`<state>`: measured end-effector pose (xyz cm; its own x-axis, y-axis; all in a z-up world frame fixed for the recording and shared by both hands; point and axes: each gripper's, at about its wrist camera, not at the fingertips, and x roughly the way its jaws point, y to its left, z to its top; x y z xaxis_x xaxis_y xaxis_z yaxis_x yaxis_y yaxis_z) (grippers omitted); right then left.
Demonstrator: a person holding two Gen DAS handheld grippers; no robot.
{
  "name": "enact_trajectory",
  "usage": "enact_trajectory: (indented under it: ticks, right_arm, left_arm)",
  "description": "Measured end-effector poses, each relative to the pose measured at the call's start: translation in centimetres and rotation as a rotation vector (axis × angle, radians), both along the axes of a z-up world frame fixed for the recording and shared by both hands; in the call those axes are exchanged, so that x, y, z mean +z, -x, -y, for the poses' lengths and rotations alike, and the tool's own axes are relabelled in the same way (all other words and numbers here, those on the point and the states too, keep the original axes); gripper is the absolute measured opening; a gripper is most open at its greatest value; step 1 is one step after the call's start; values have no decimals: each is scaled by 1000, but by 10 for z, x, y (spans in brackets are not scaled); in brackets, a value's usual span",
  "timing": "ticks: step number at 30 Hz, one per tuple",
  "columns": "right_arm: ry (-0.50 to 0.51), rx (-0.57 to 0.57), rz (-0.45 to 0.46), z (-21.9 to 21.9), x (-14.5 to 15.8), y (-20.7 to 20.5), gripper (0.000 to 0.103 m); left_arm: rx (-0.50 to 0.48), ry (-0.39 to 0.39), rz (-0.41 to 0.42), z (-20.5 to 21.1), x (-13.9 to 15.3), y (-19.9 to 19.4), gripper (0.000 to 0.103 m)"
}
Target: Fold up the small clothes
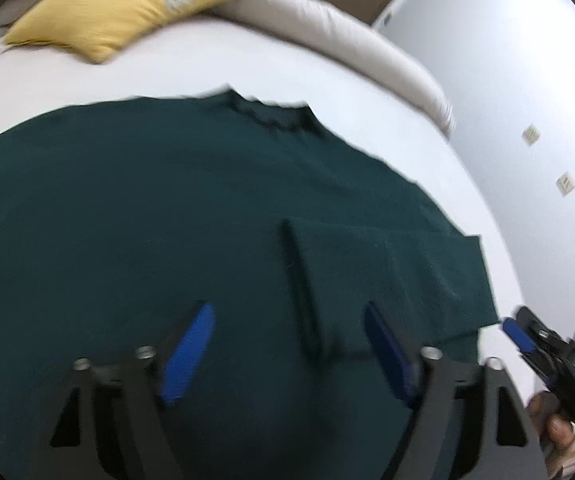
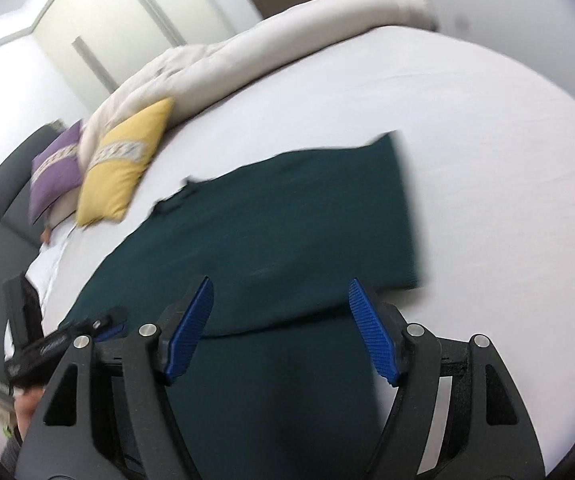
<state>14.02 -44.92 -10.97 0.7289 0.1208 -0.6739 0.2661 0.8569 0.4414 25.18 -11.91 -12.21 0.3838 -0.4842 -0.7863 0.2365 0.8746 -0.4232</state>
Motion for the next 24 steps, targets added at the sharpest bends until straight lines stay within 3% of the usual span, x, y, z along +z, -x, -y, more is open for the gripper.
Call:
enact_trajectory:
  ticks: [2, 4, 5, 7, 8, 13, 18, 24]
  right_arm:
    - [-1, -43, -17, 24, -3, -1, 69]
    - [-10, -78, -22, 46, -7, 6, 69]
    - [-12, -92, -24, 56, -9, 13, 69]
    - [-15, -111, -30, 69, -16, 11, 69]
    - [-20, -119, -31, 74, -19, 12, 69]
    - [-25, -136, -44, 74, -32, -9, 69]
    - [3, -141, -52, 76, -25, -21, 69]
    - [9, -145, -87, 85, -20, -53, 69]
  left_arm:
    - [-15, -55, -11, 22, -8, -14, 64]
    - [-12, -116, 13, 36, -9, -23, 53]
    - [-11, -129, 18, 40, -7, -24, 38]
    - [-2, -154, 39, 42, -1, -22, 23]
    - [0, -156, 51, 41, 1, -22, 9]
    - [-3, -124, 115, 30, 22, -14, 7]
    - [62, -97, 214, -5, 53, -20, 7]
    - [154, -127, 165, -58, 28, -51, 7]
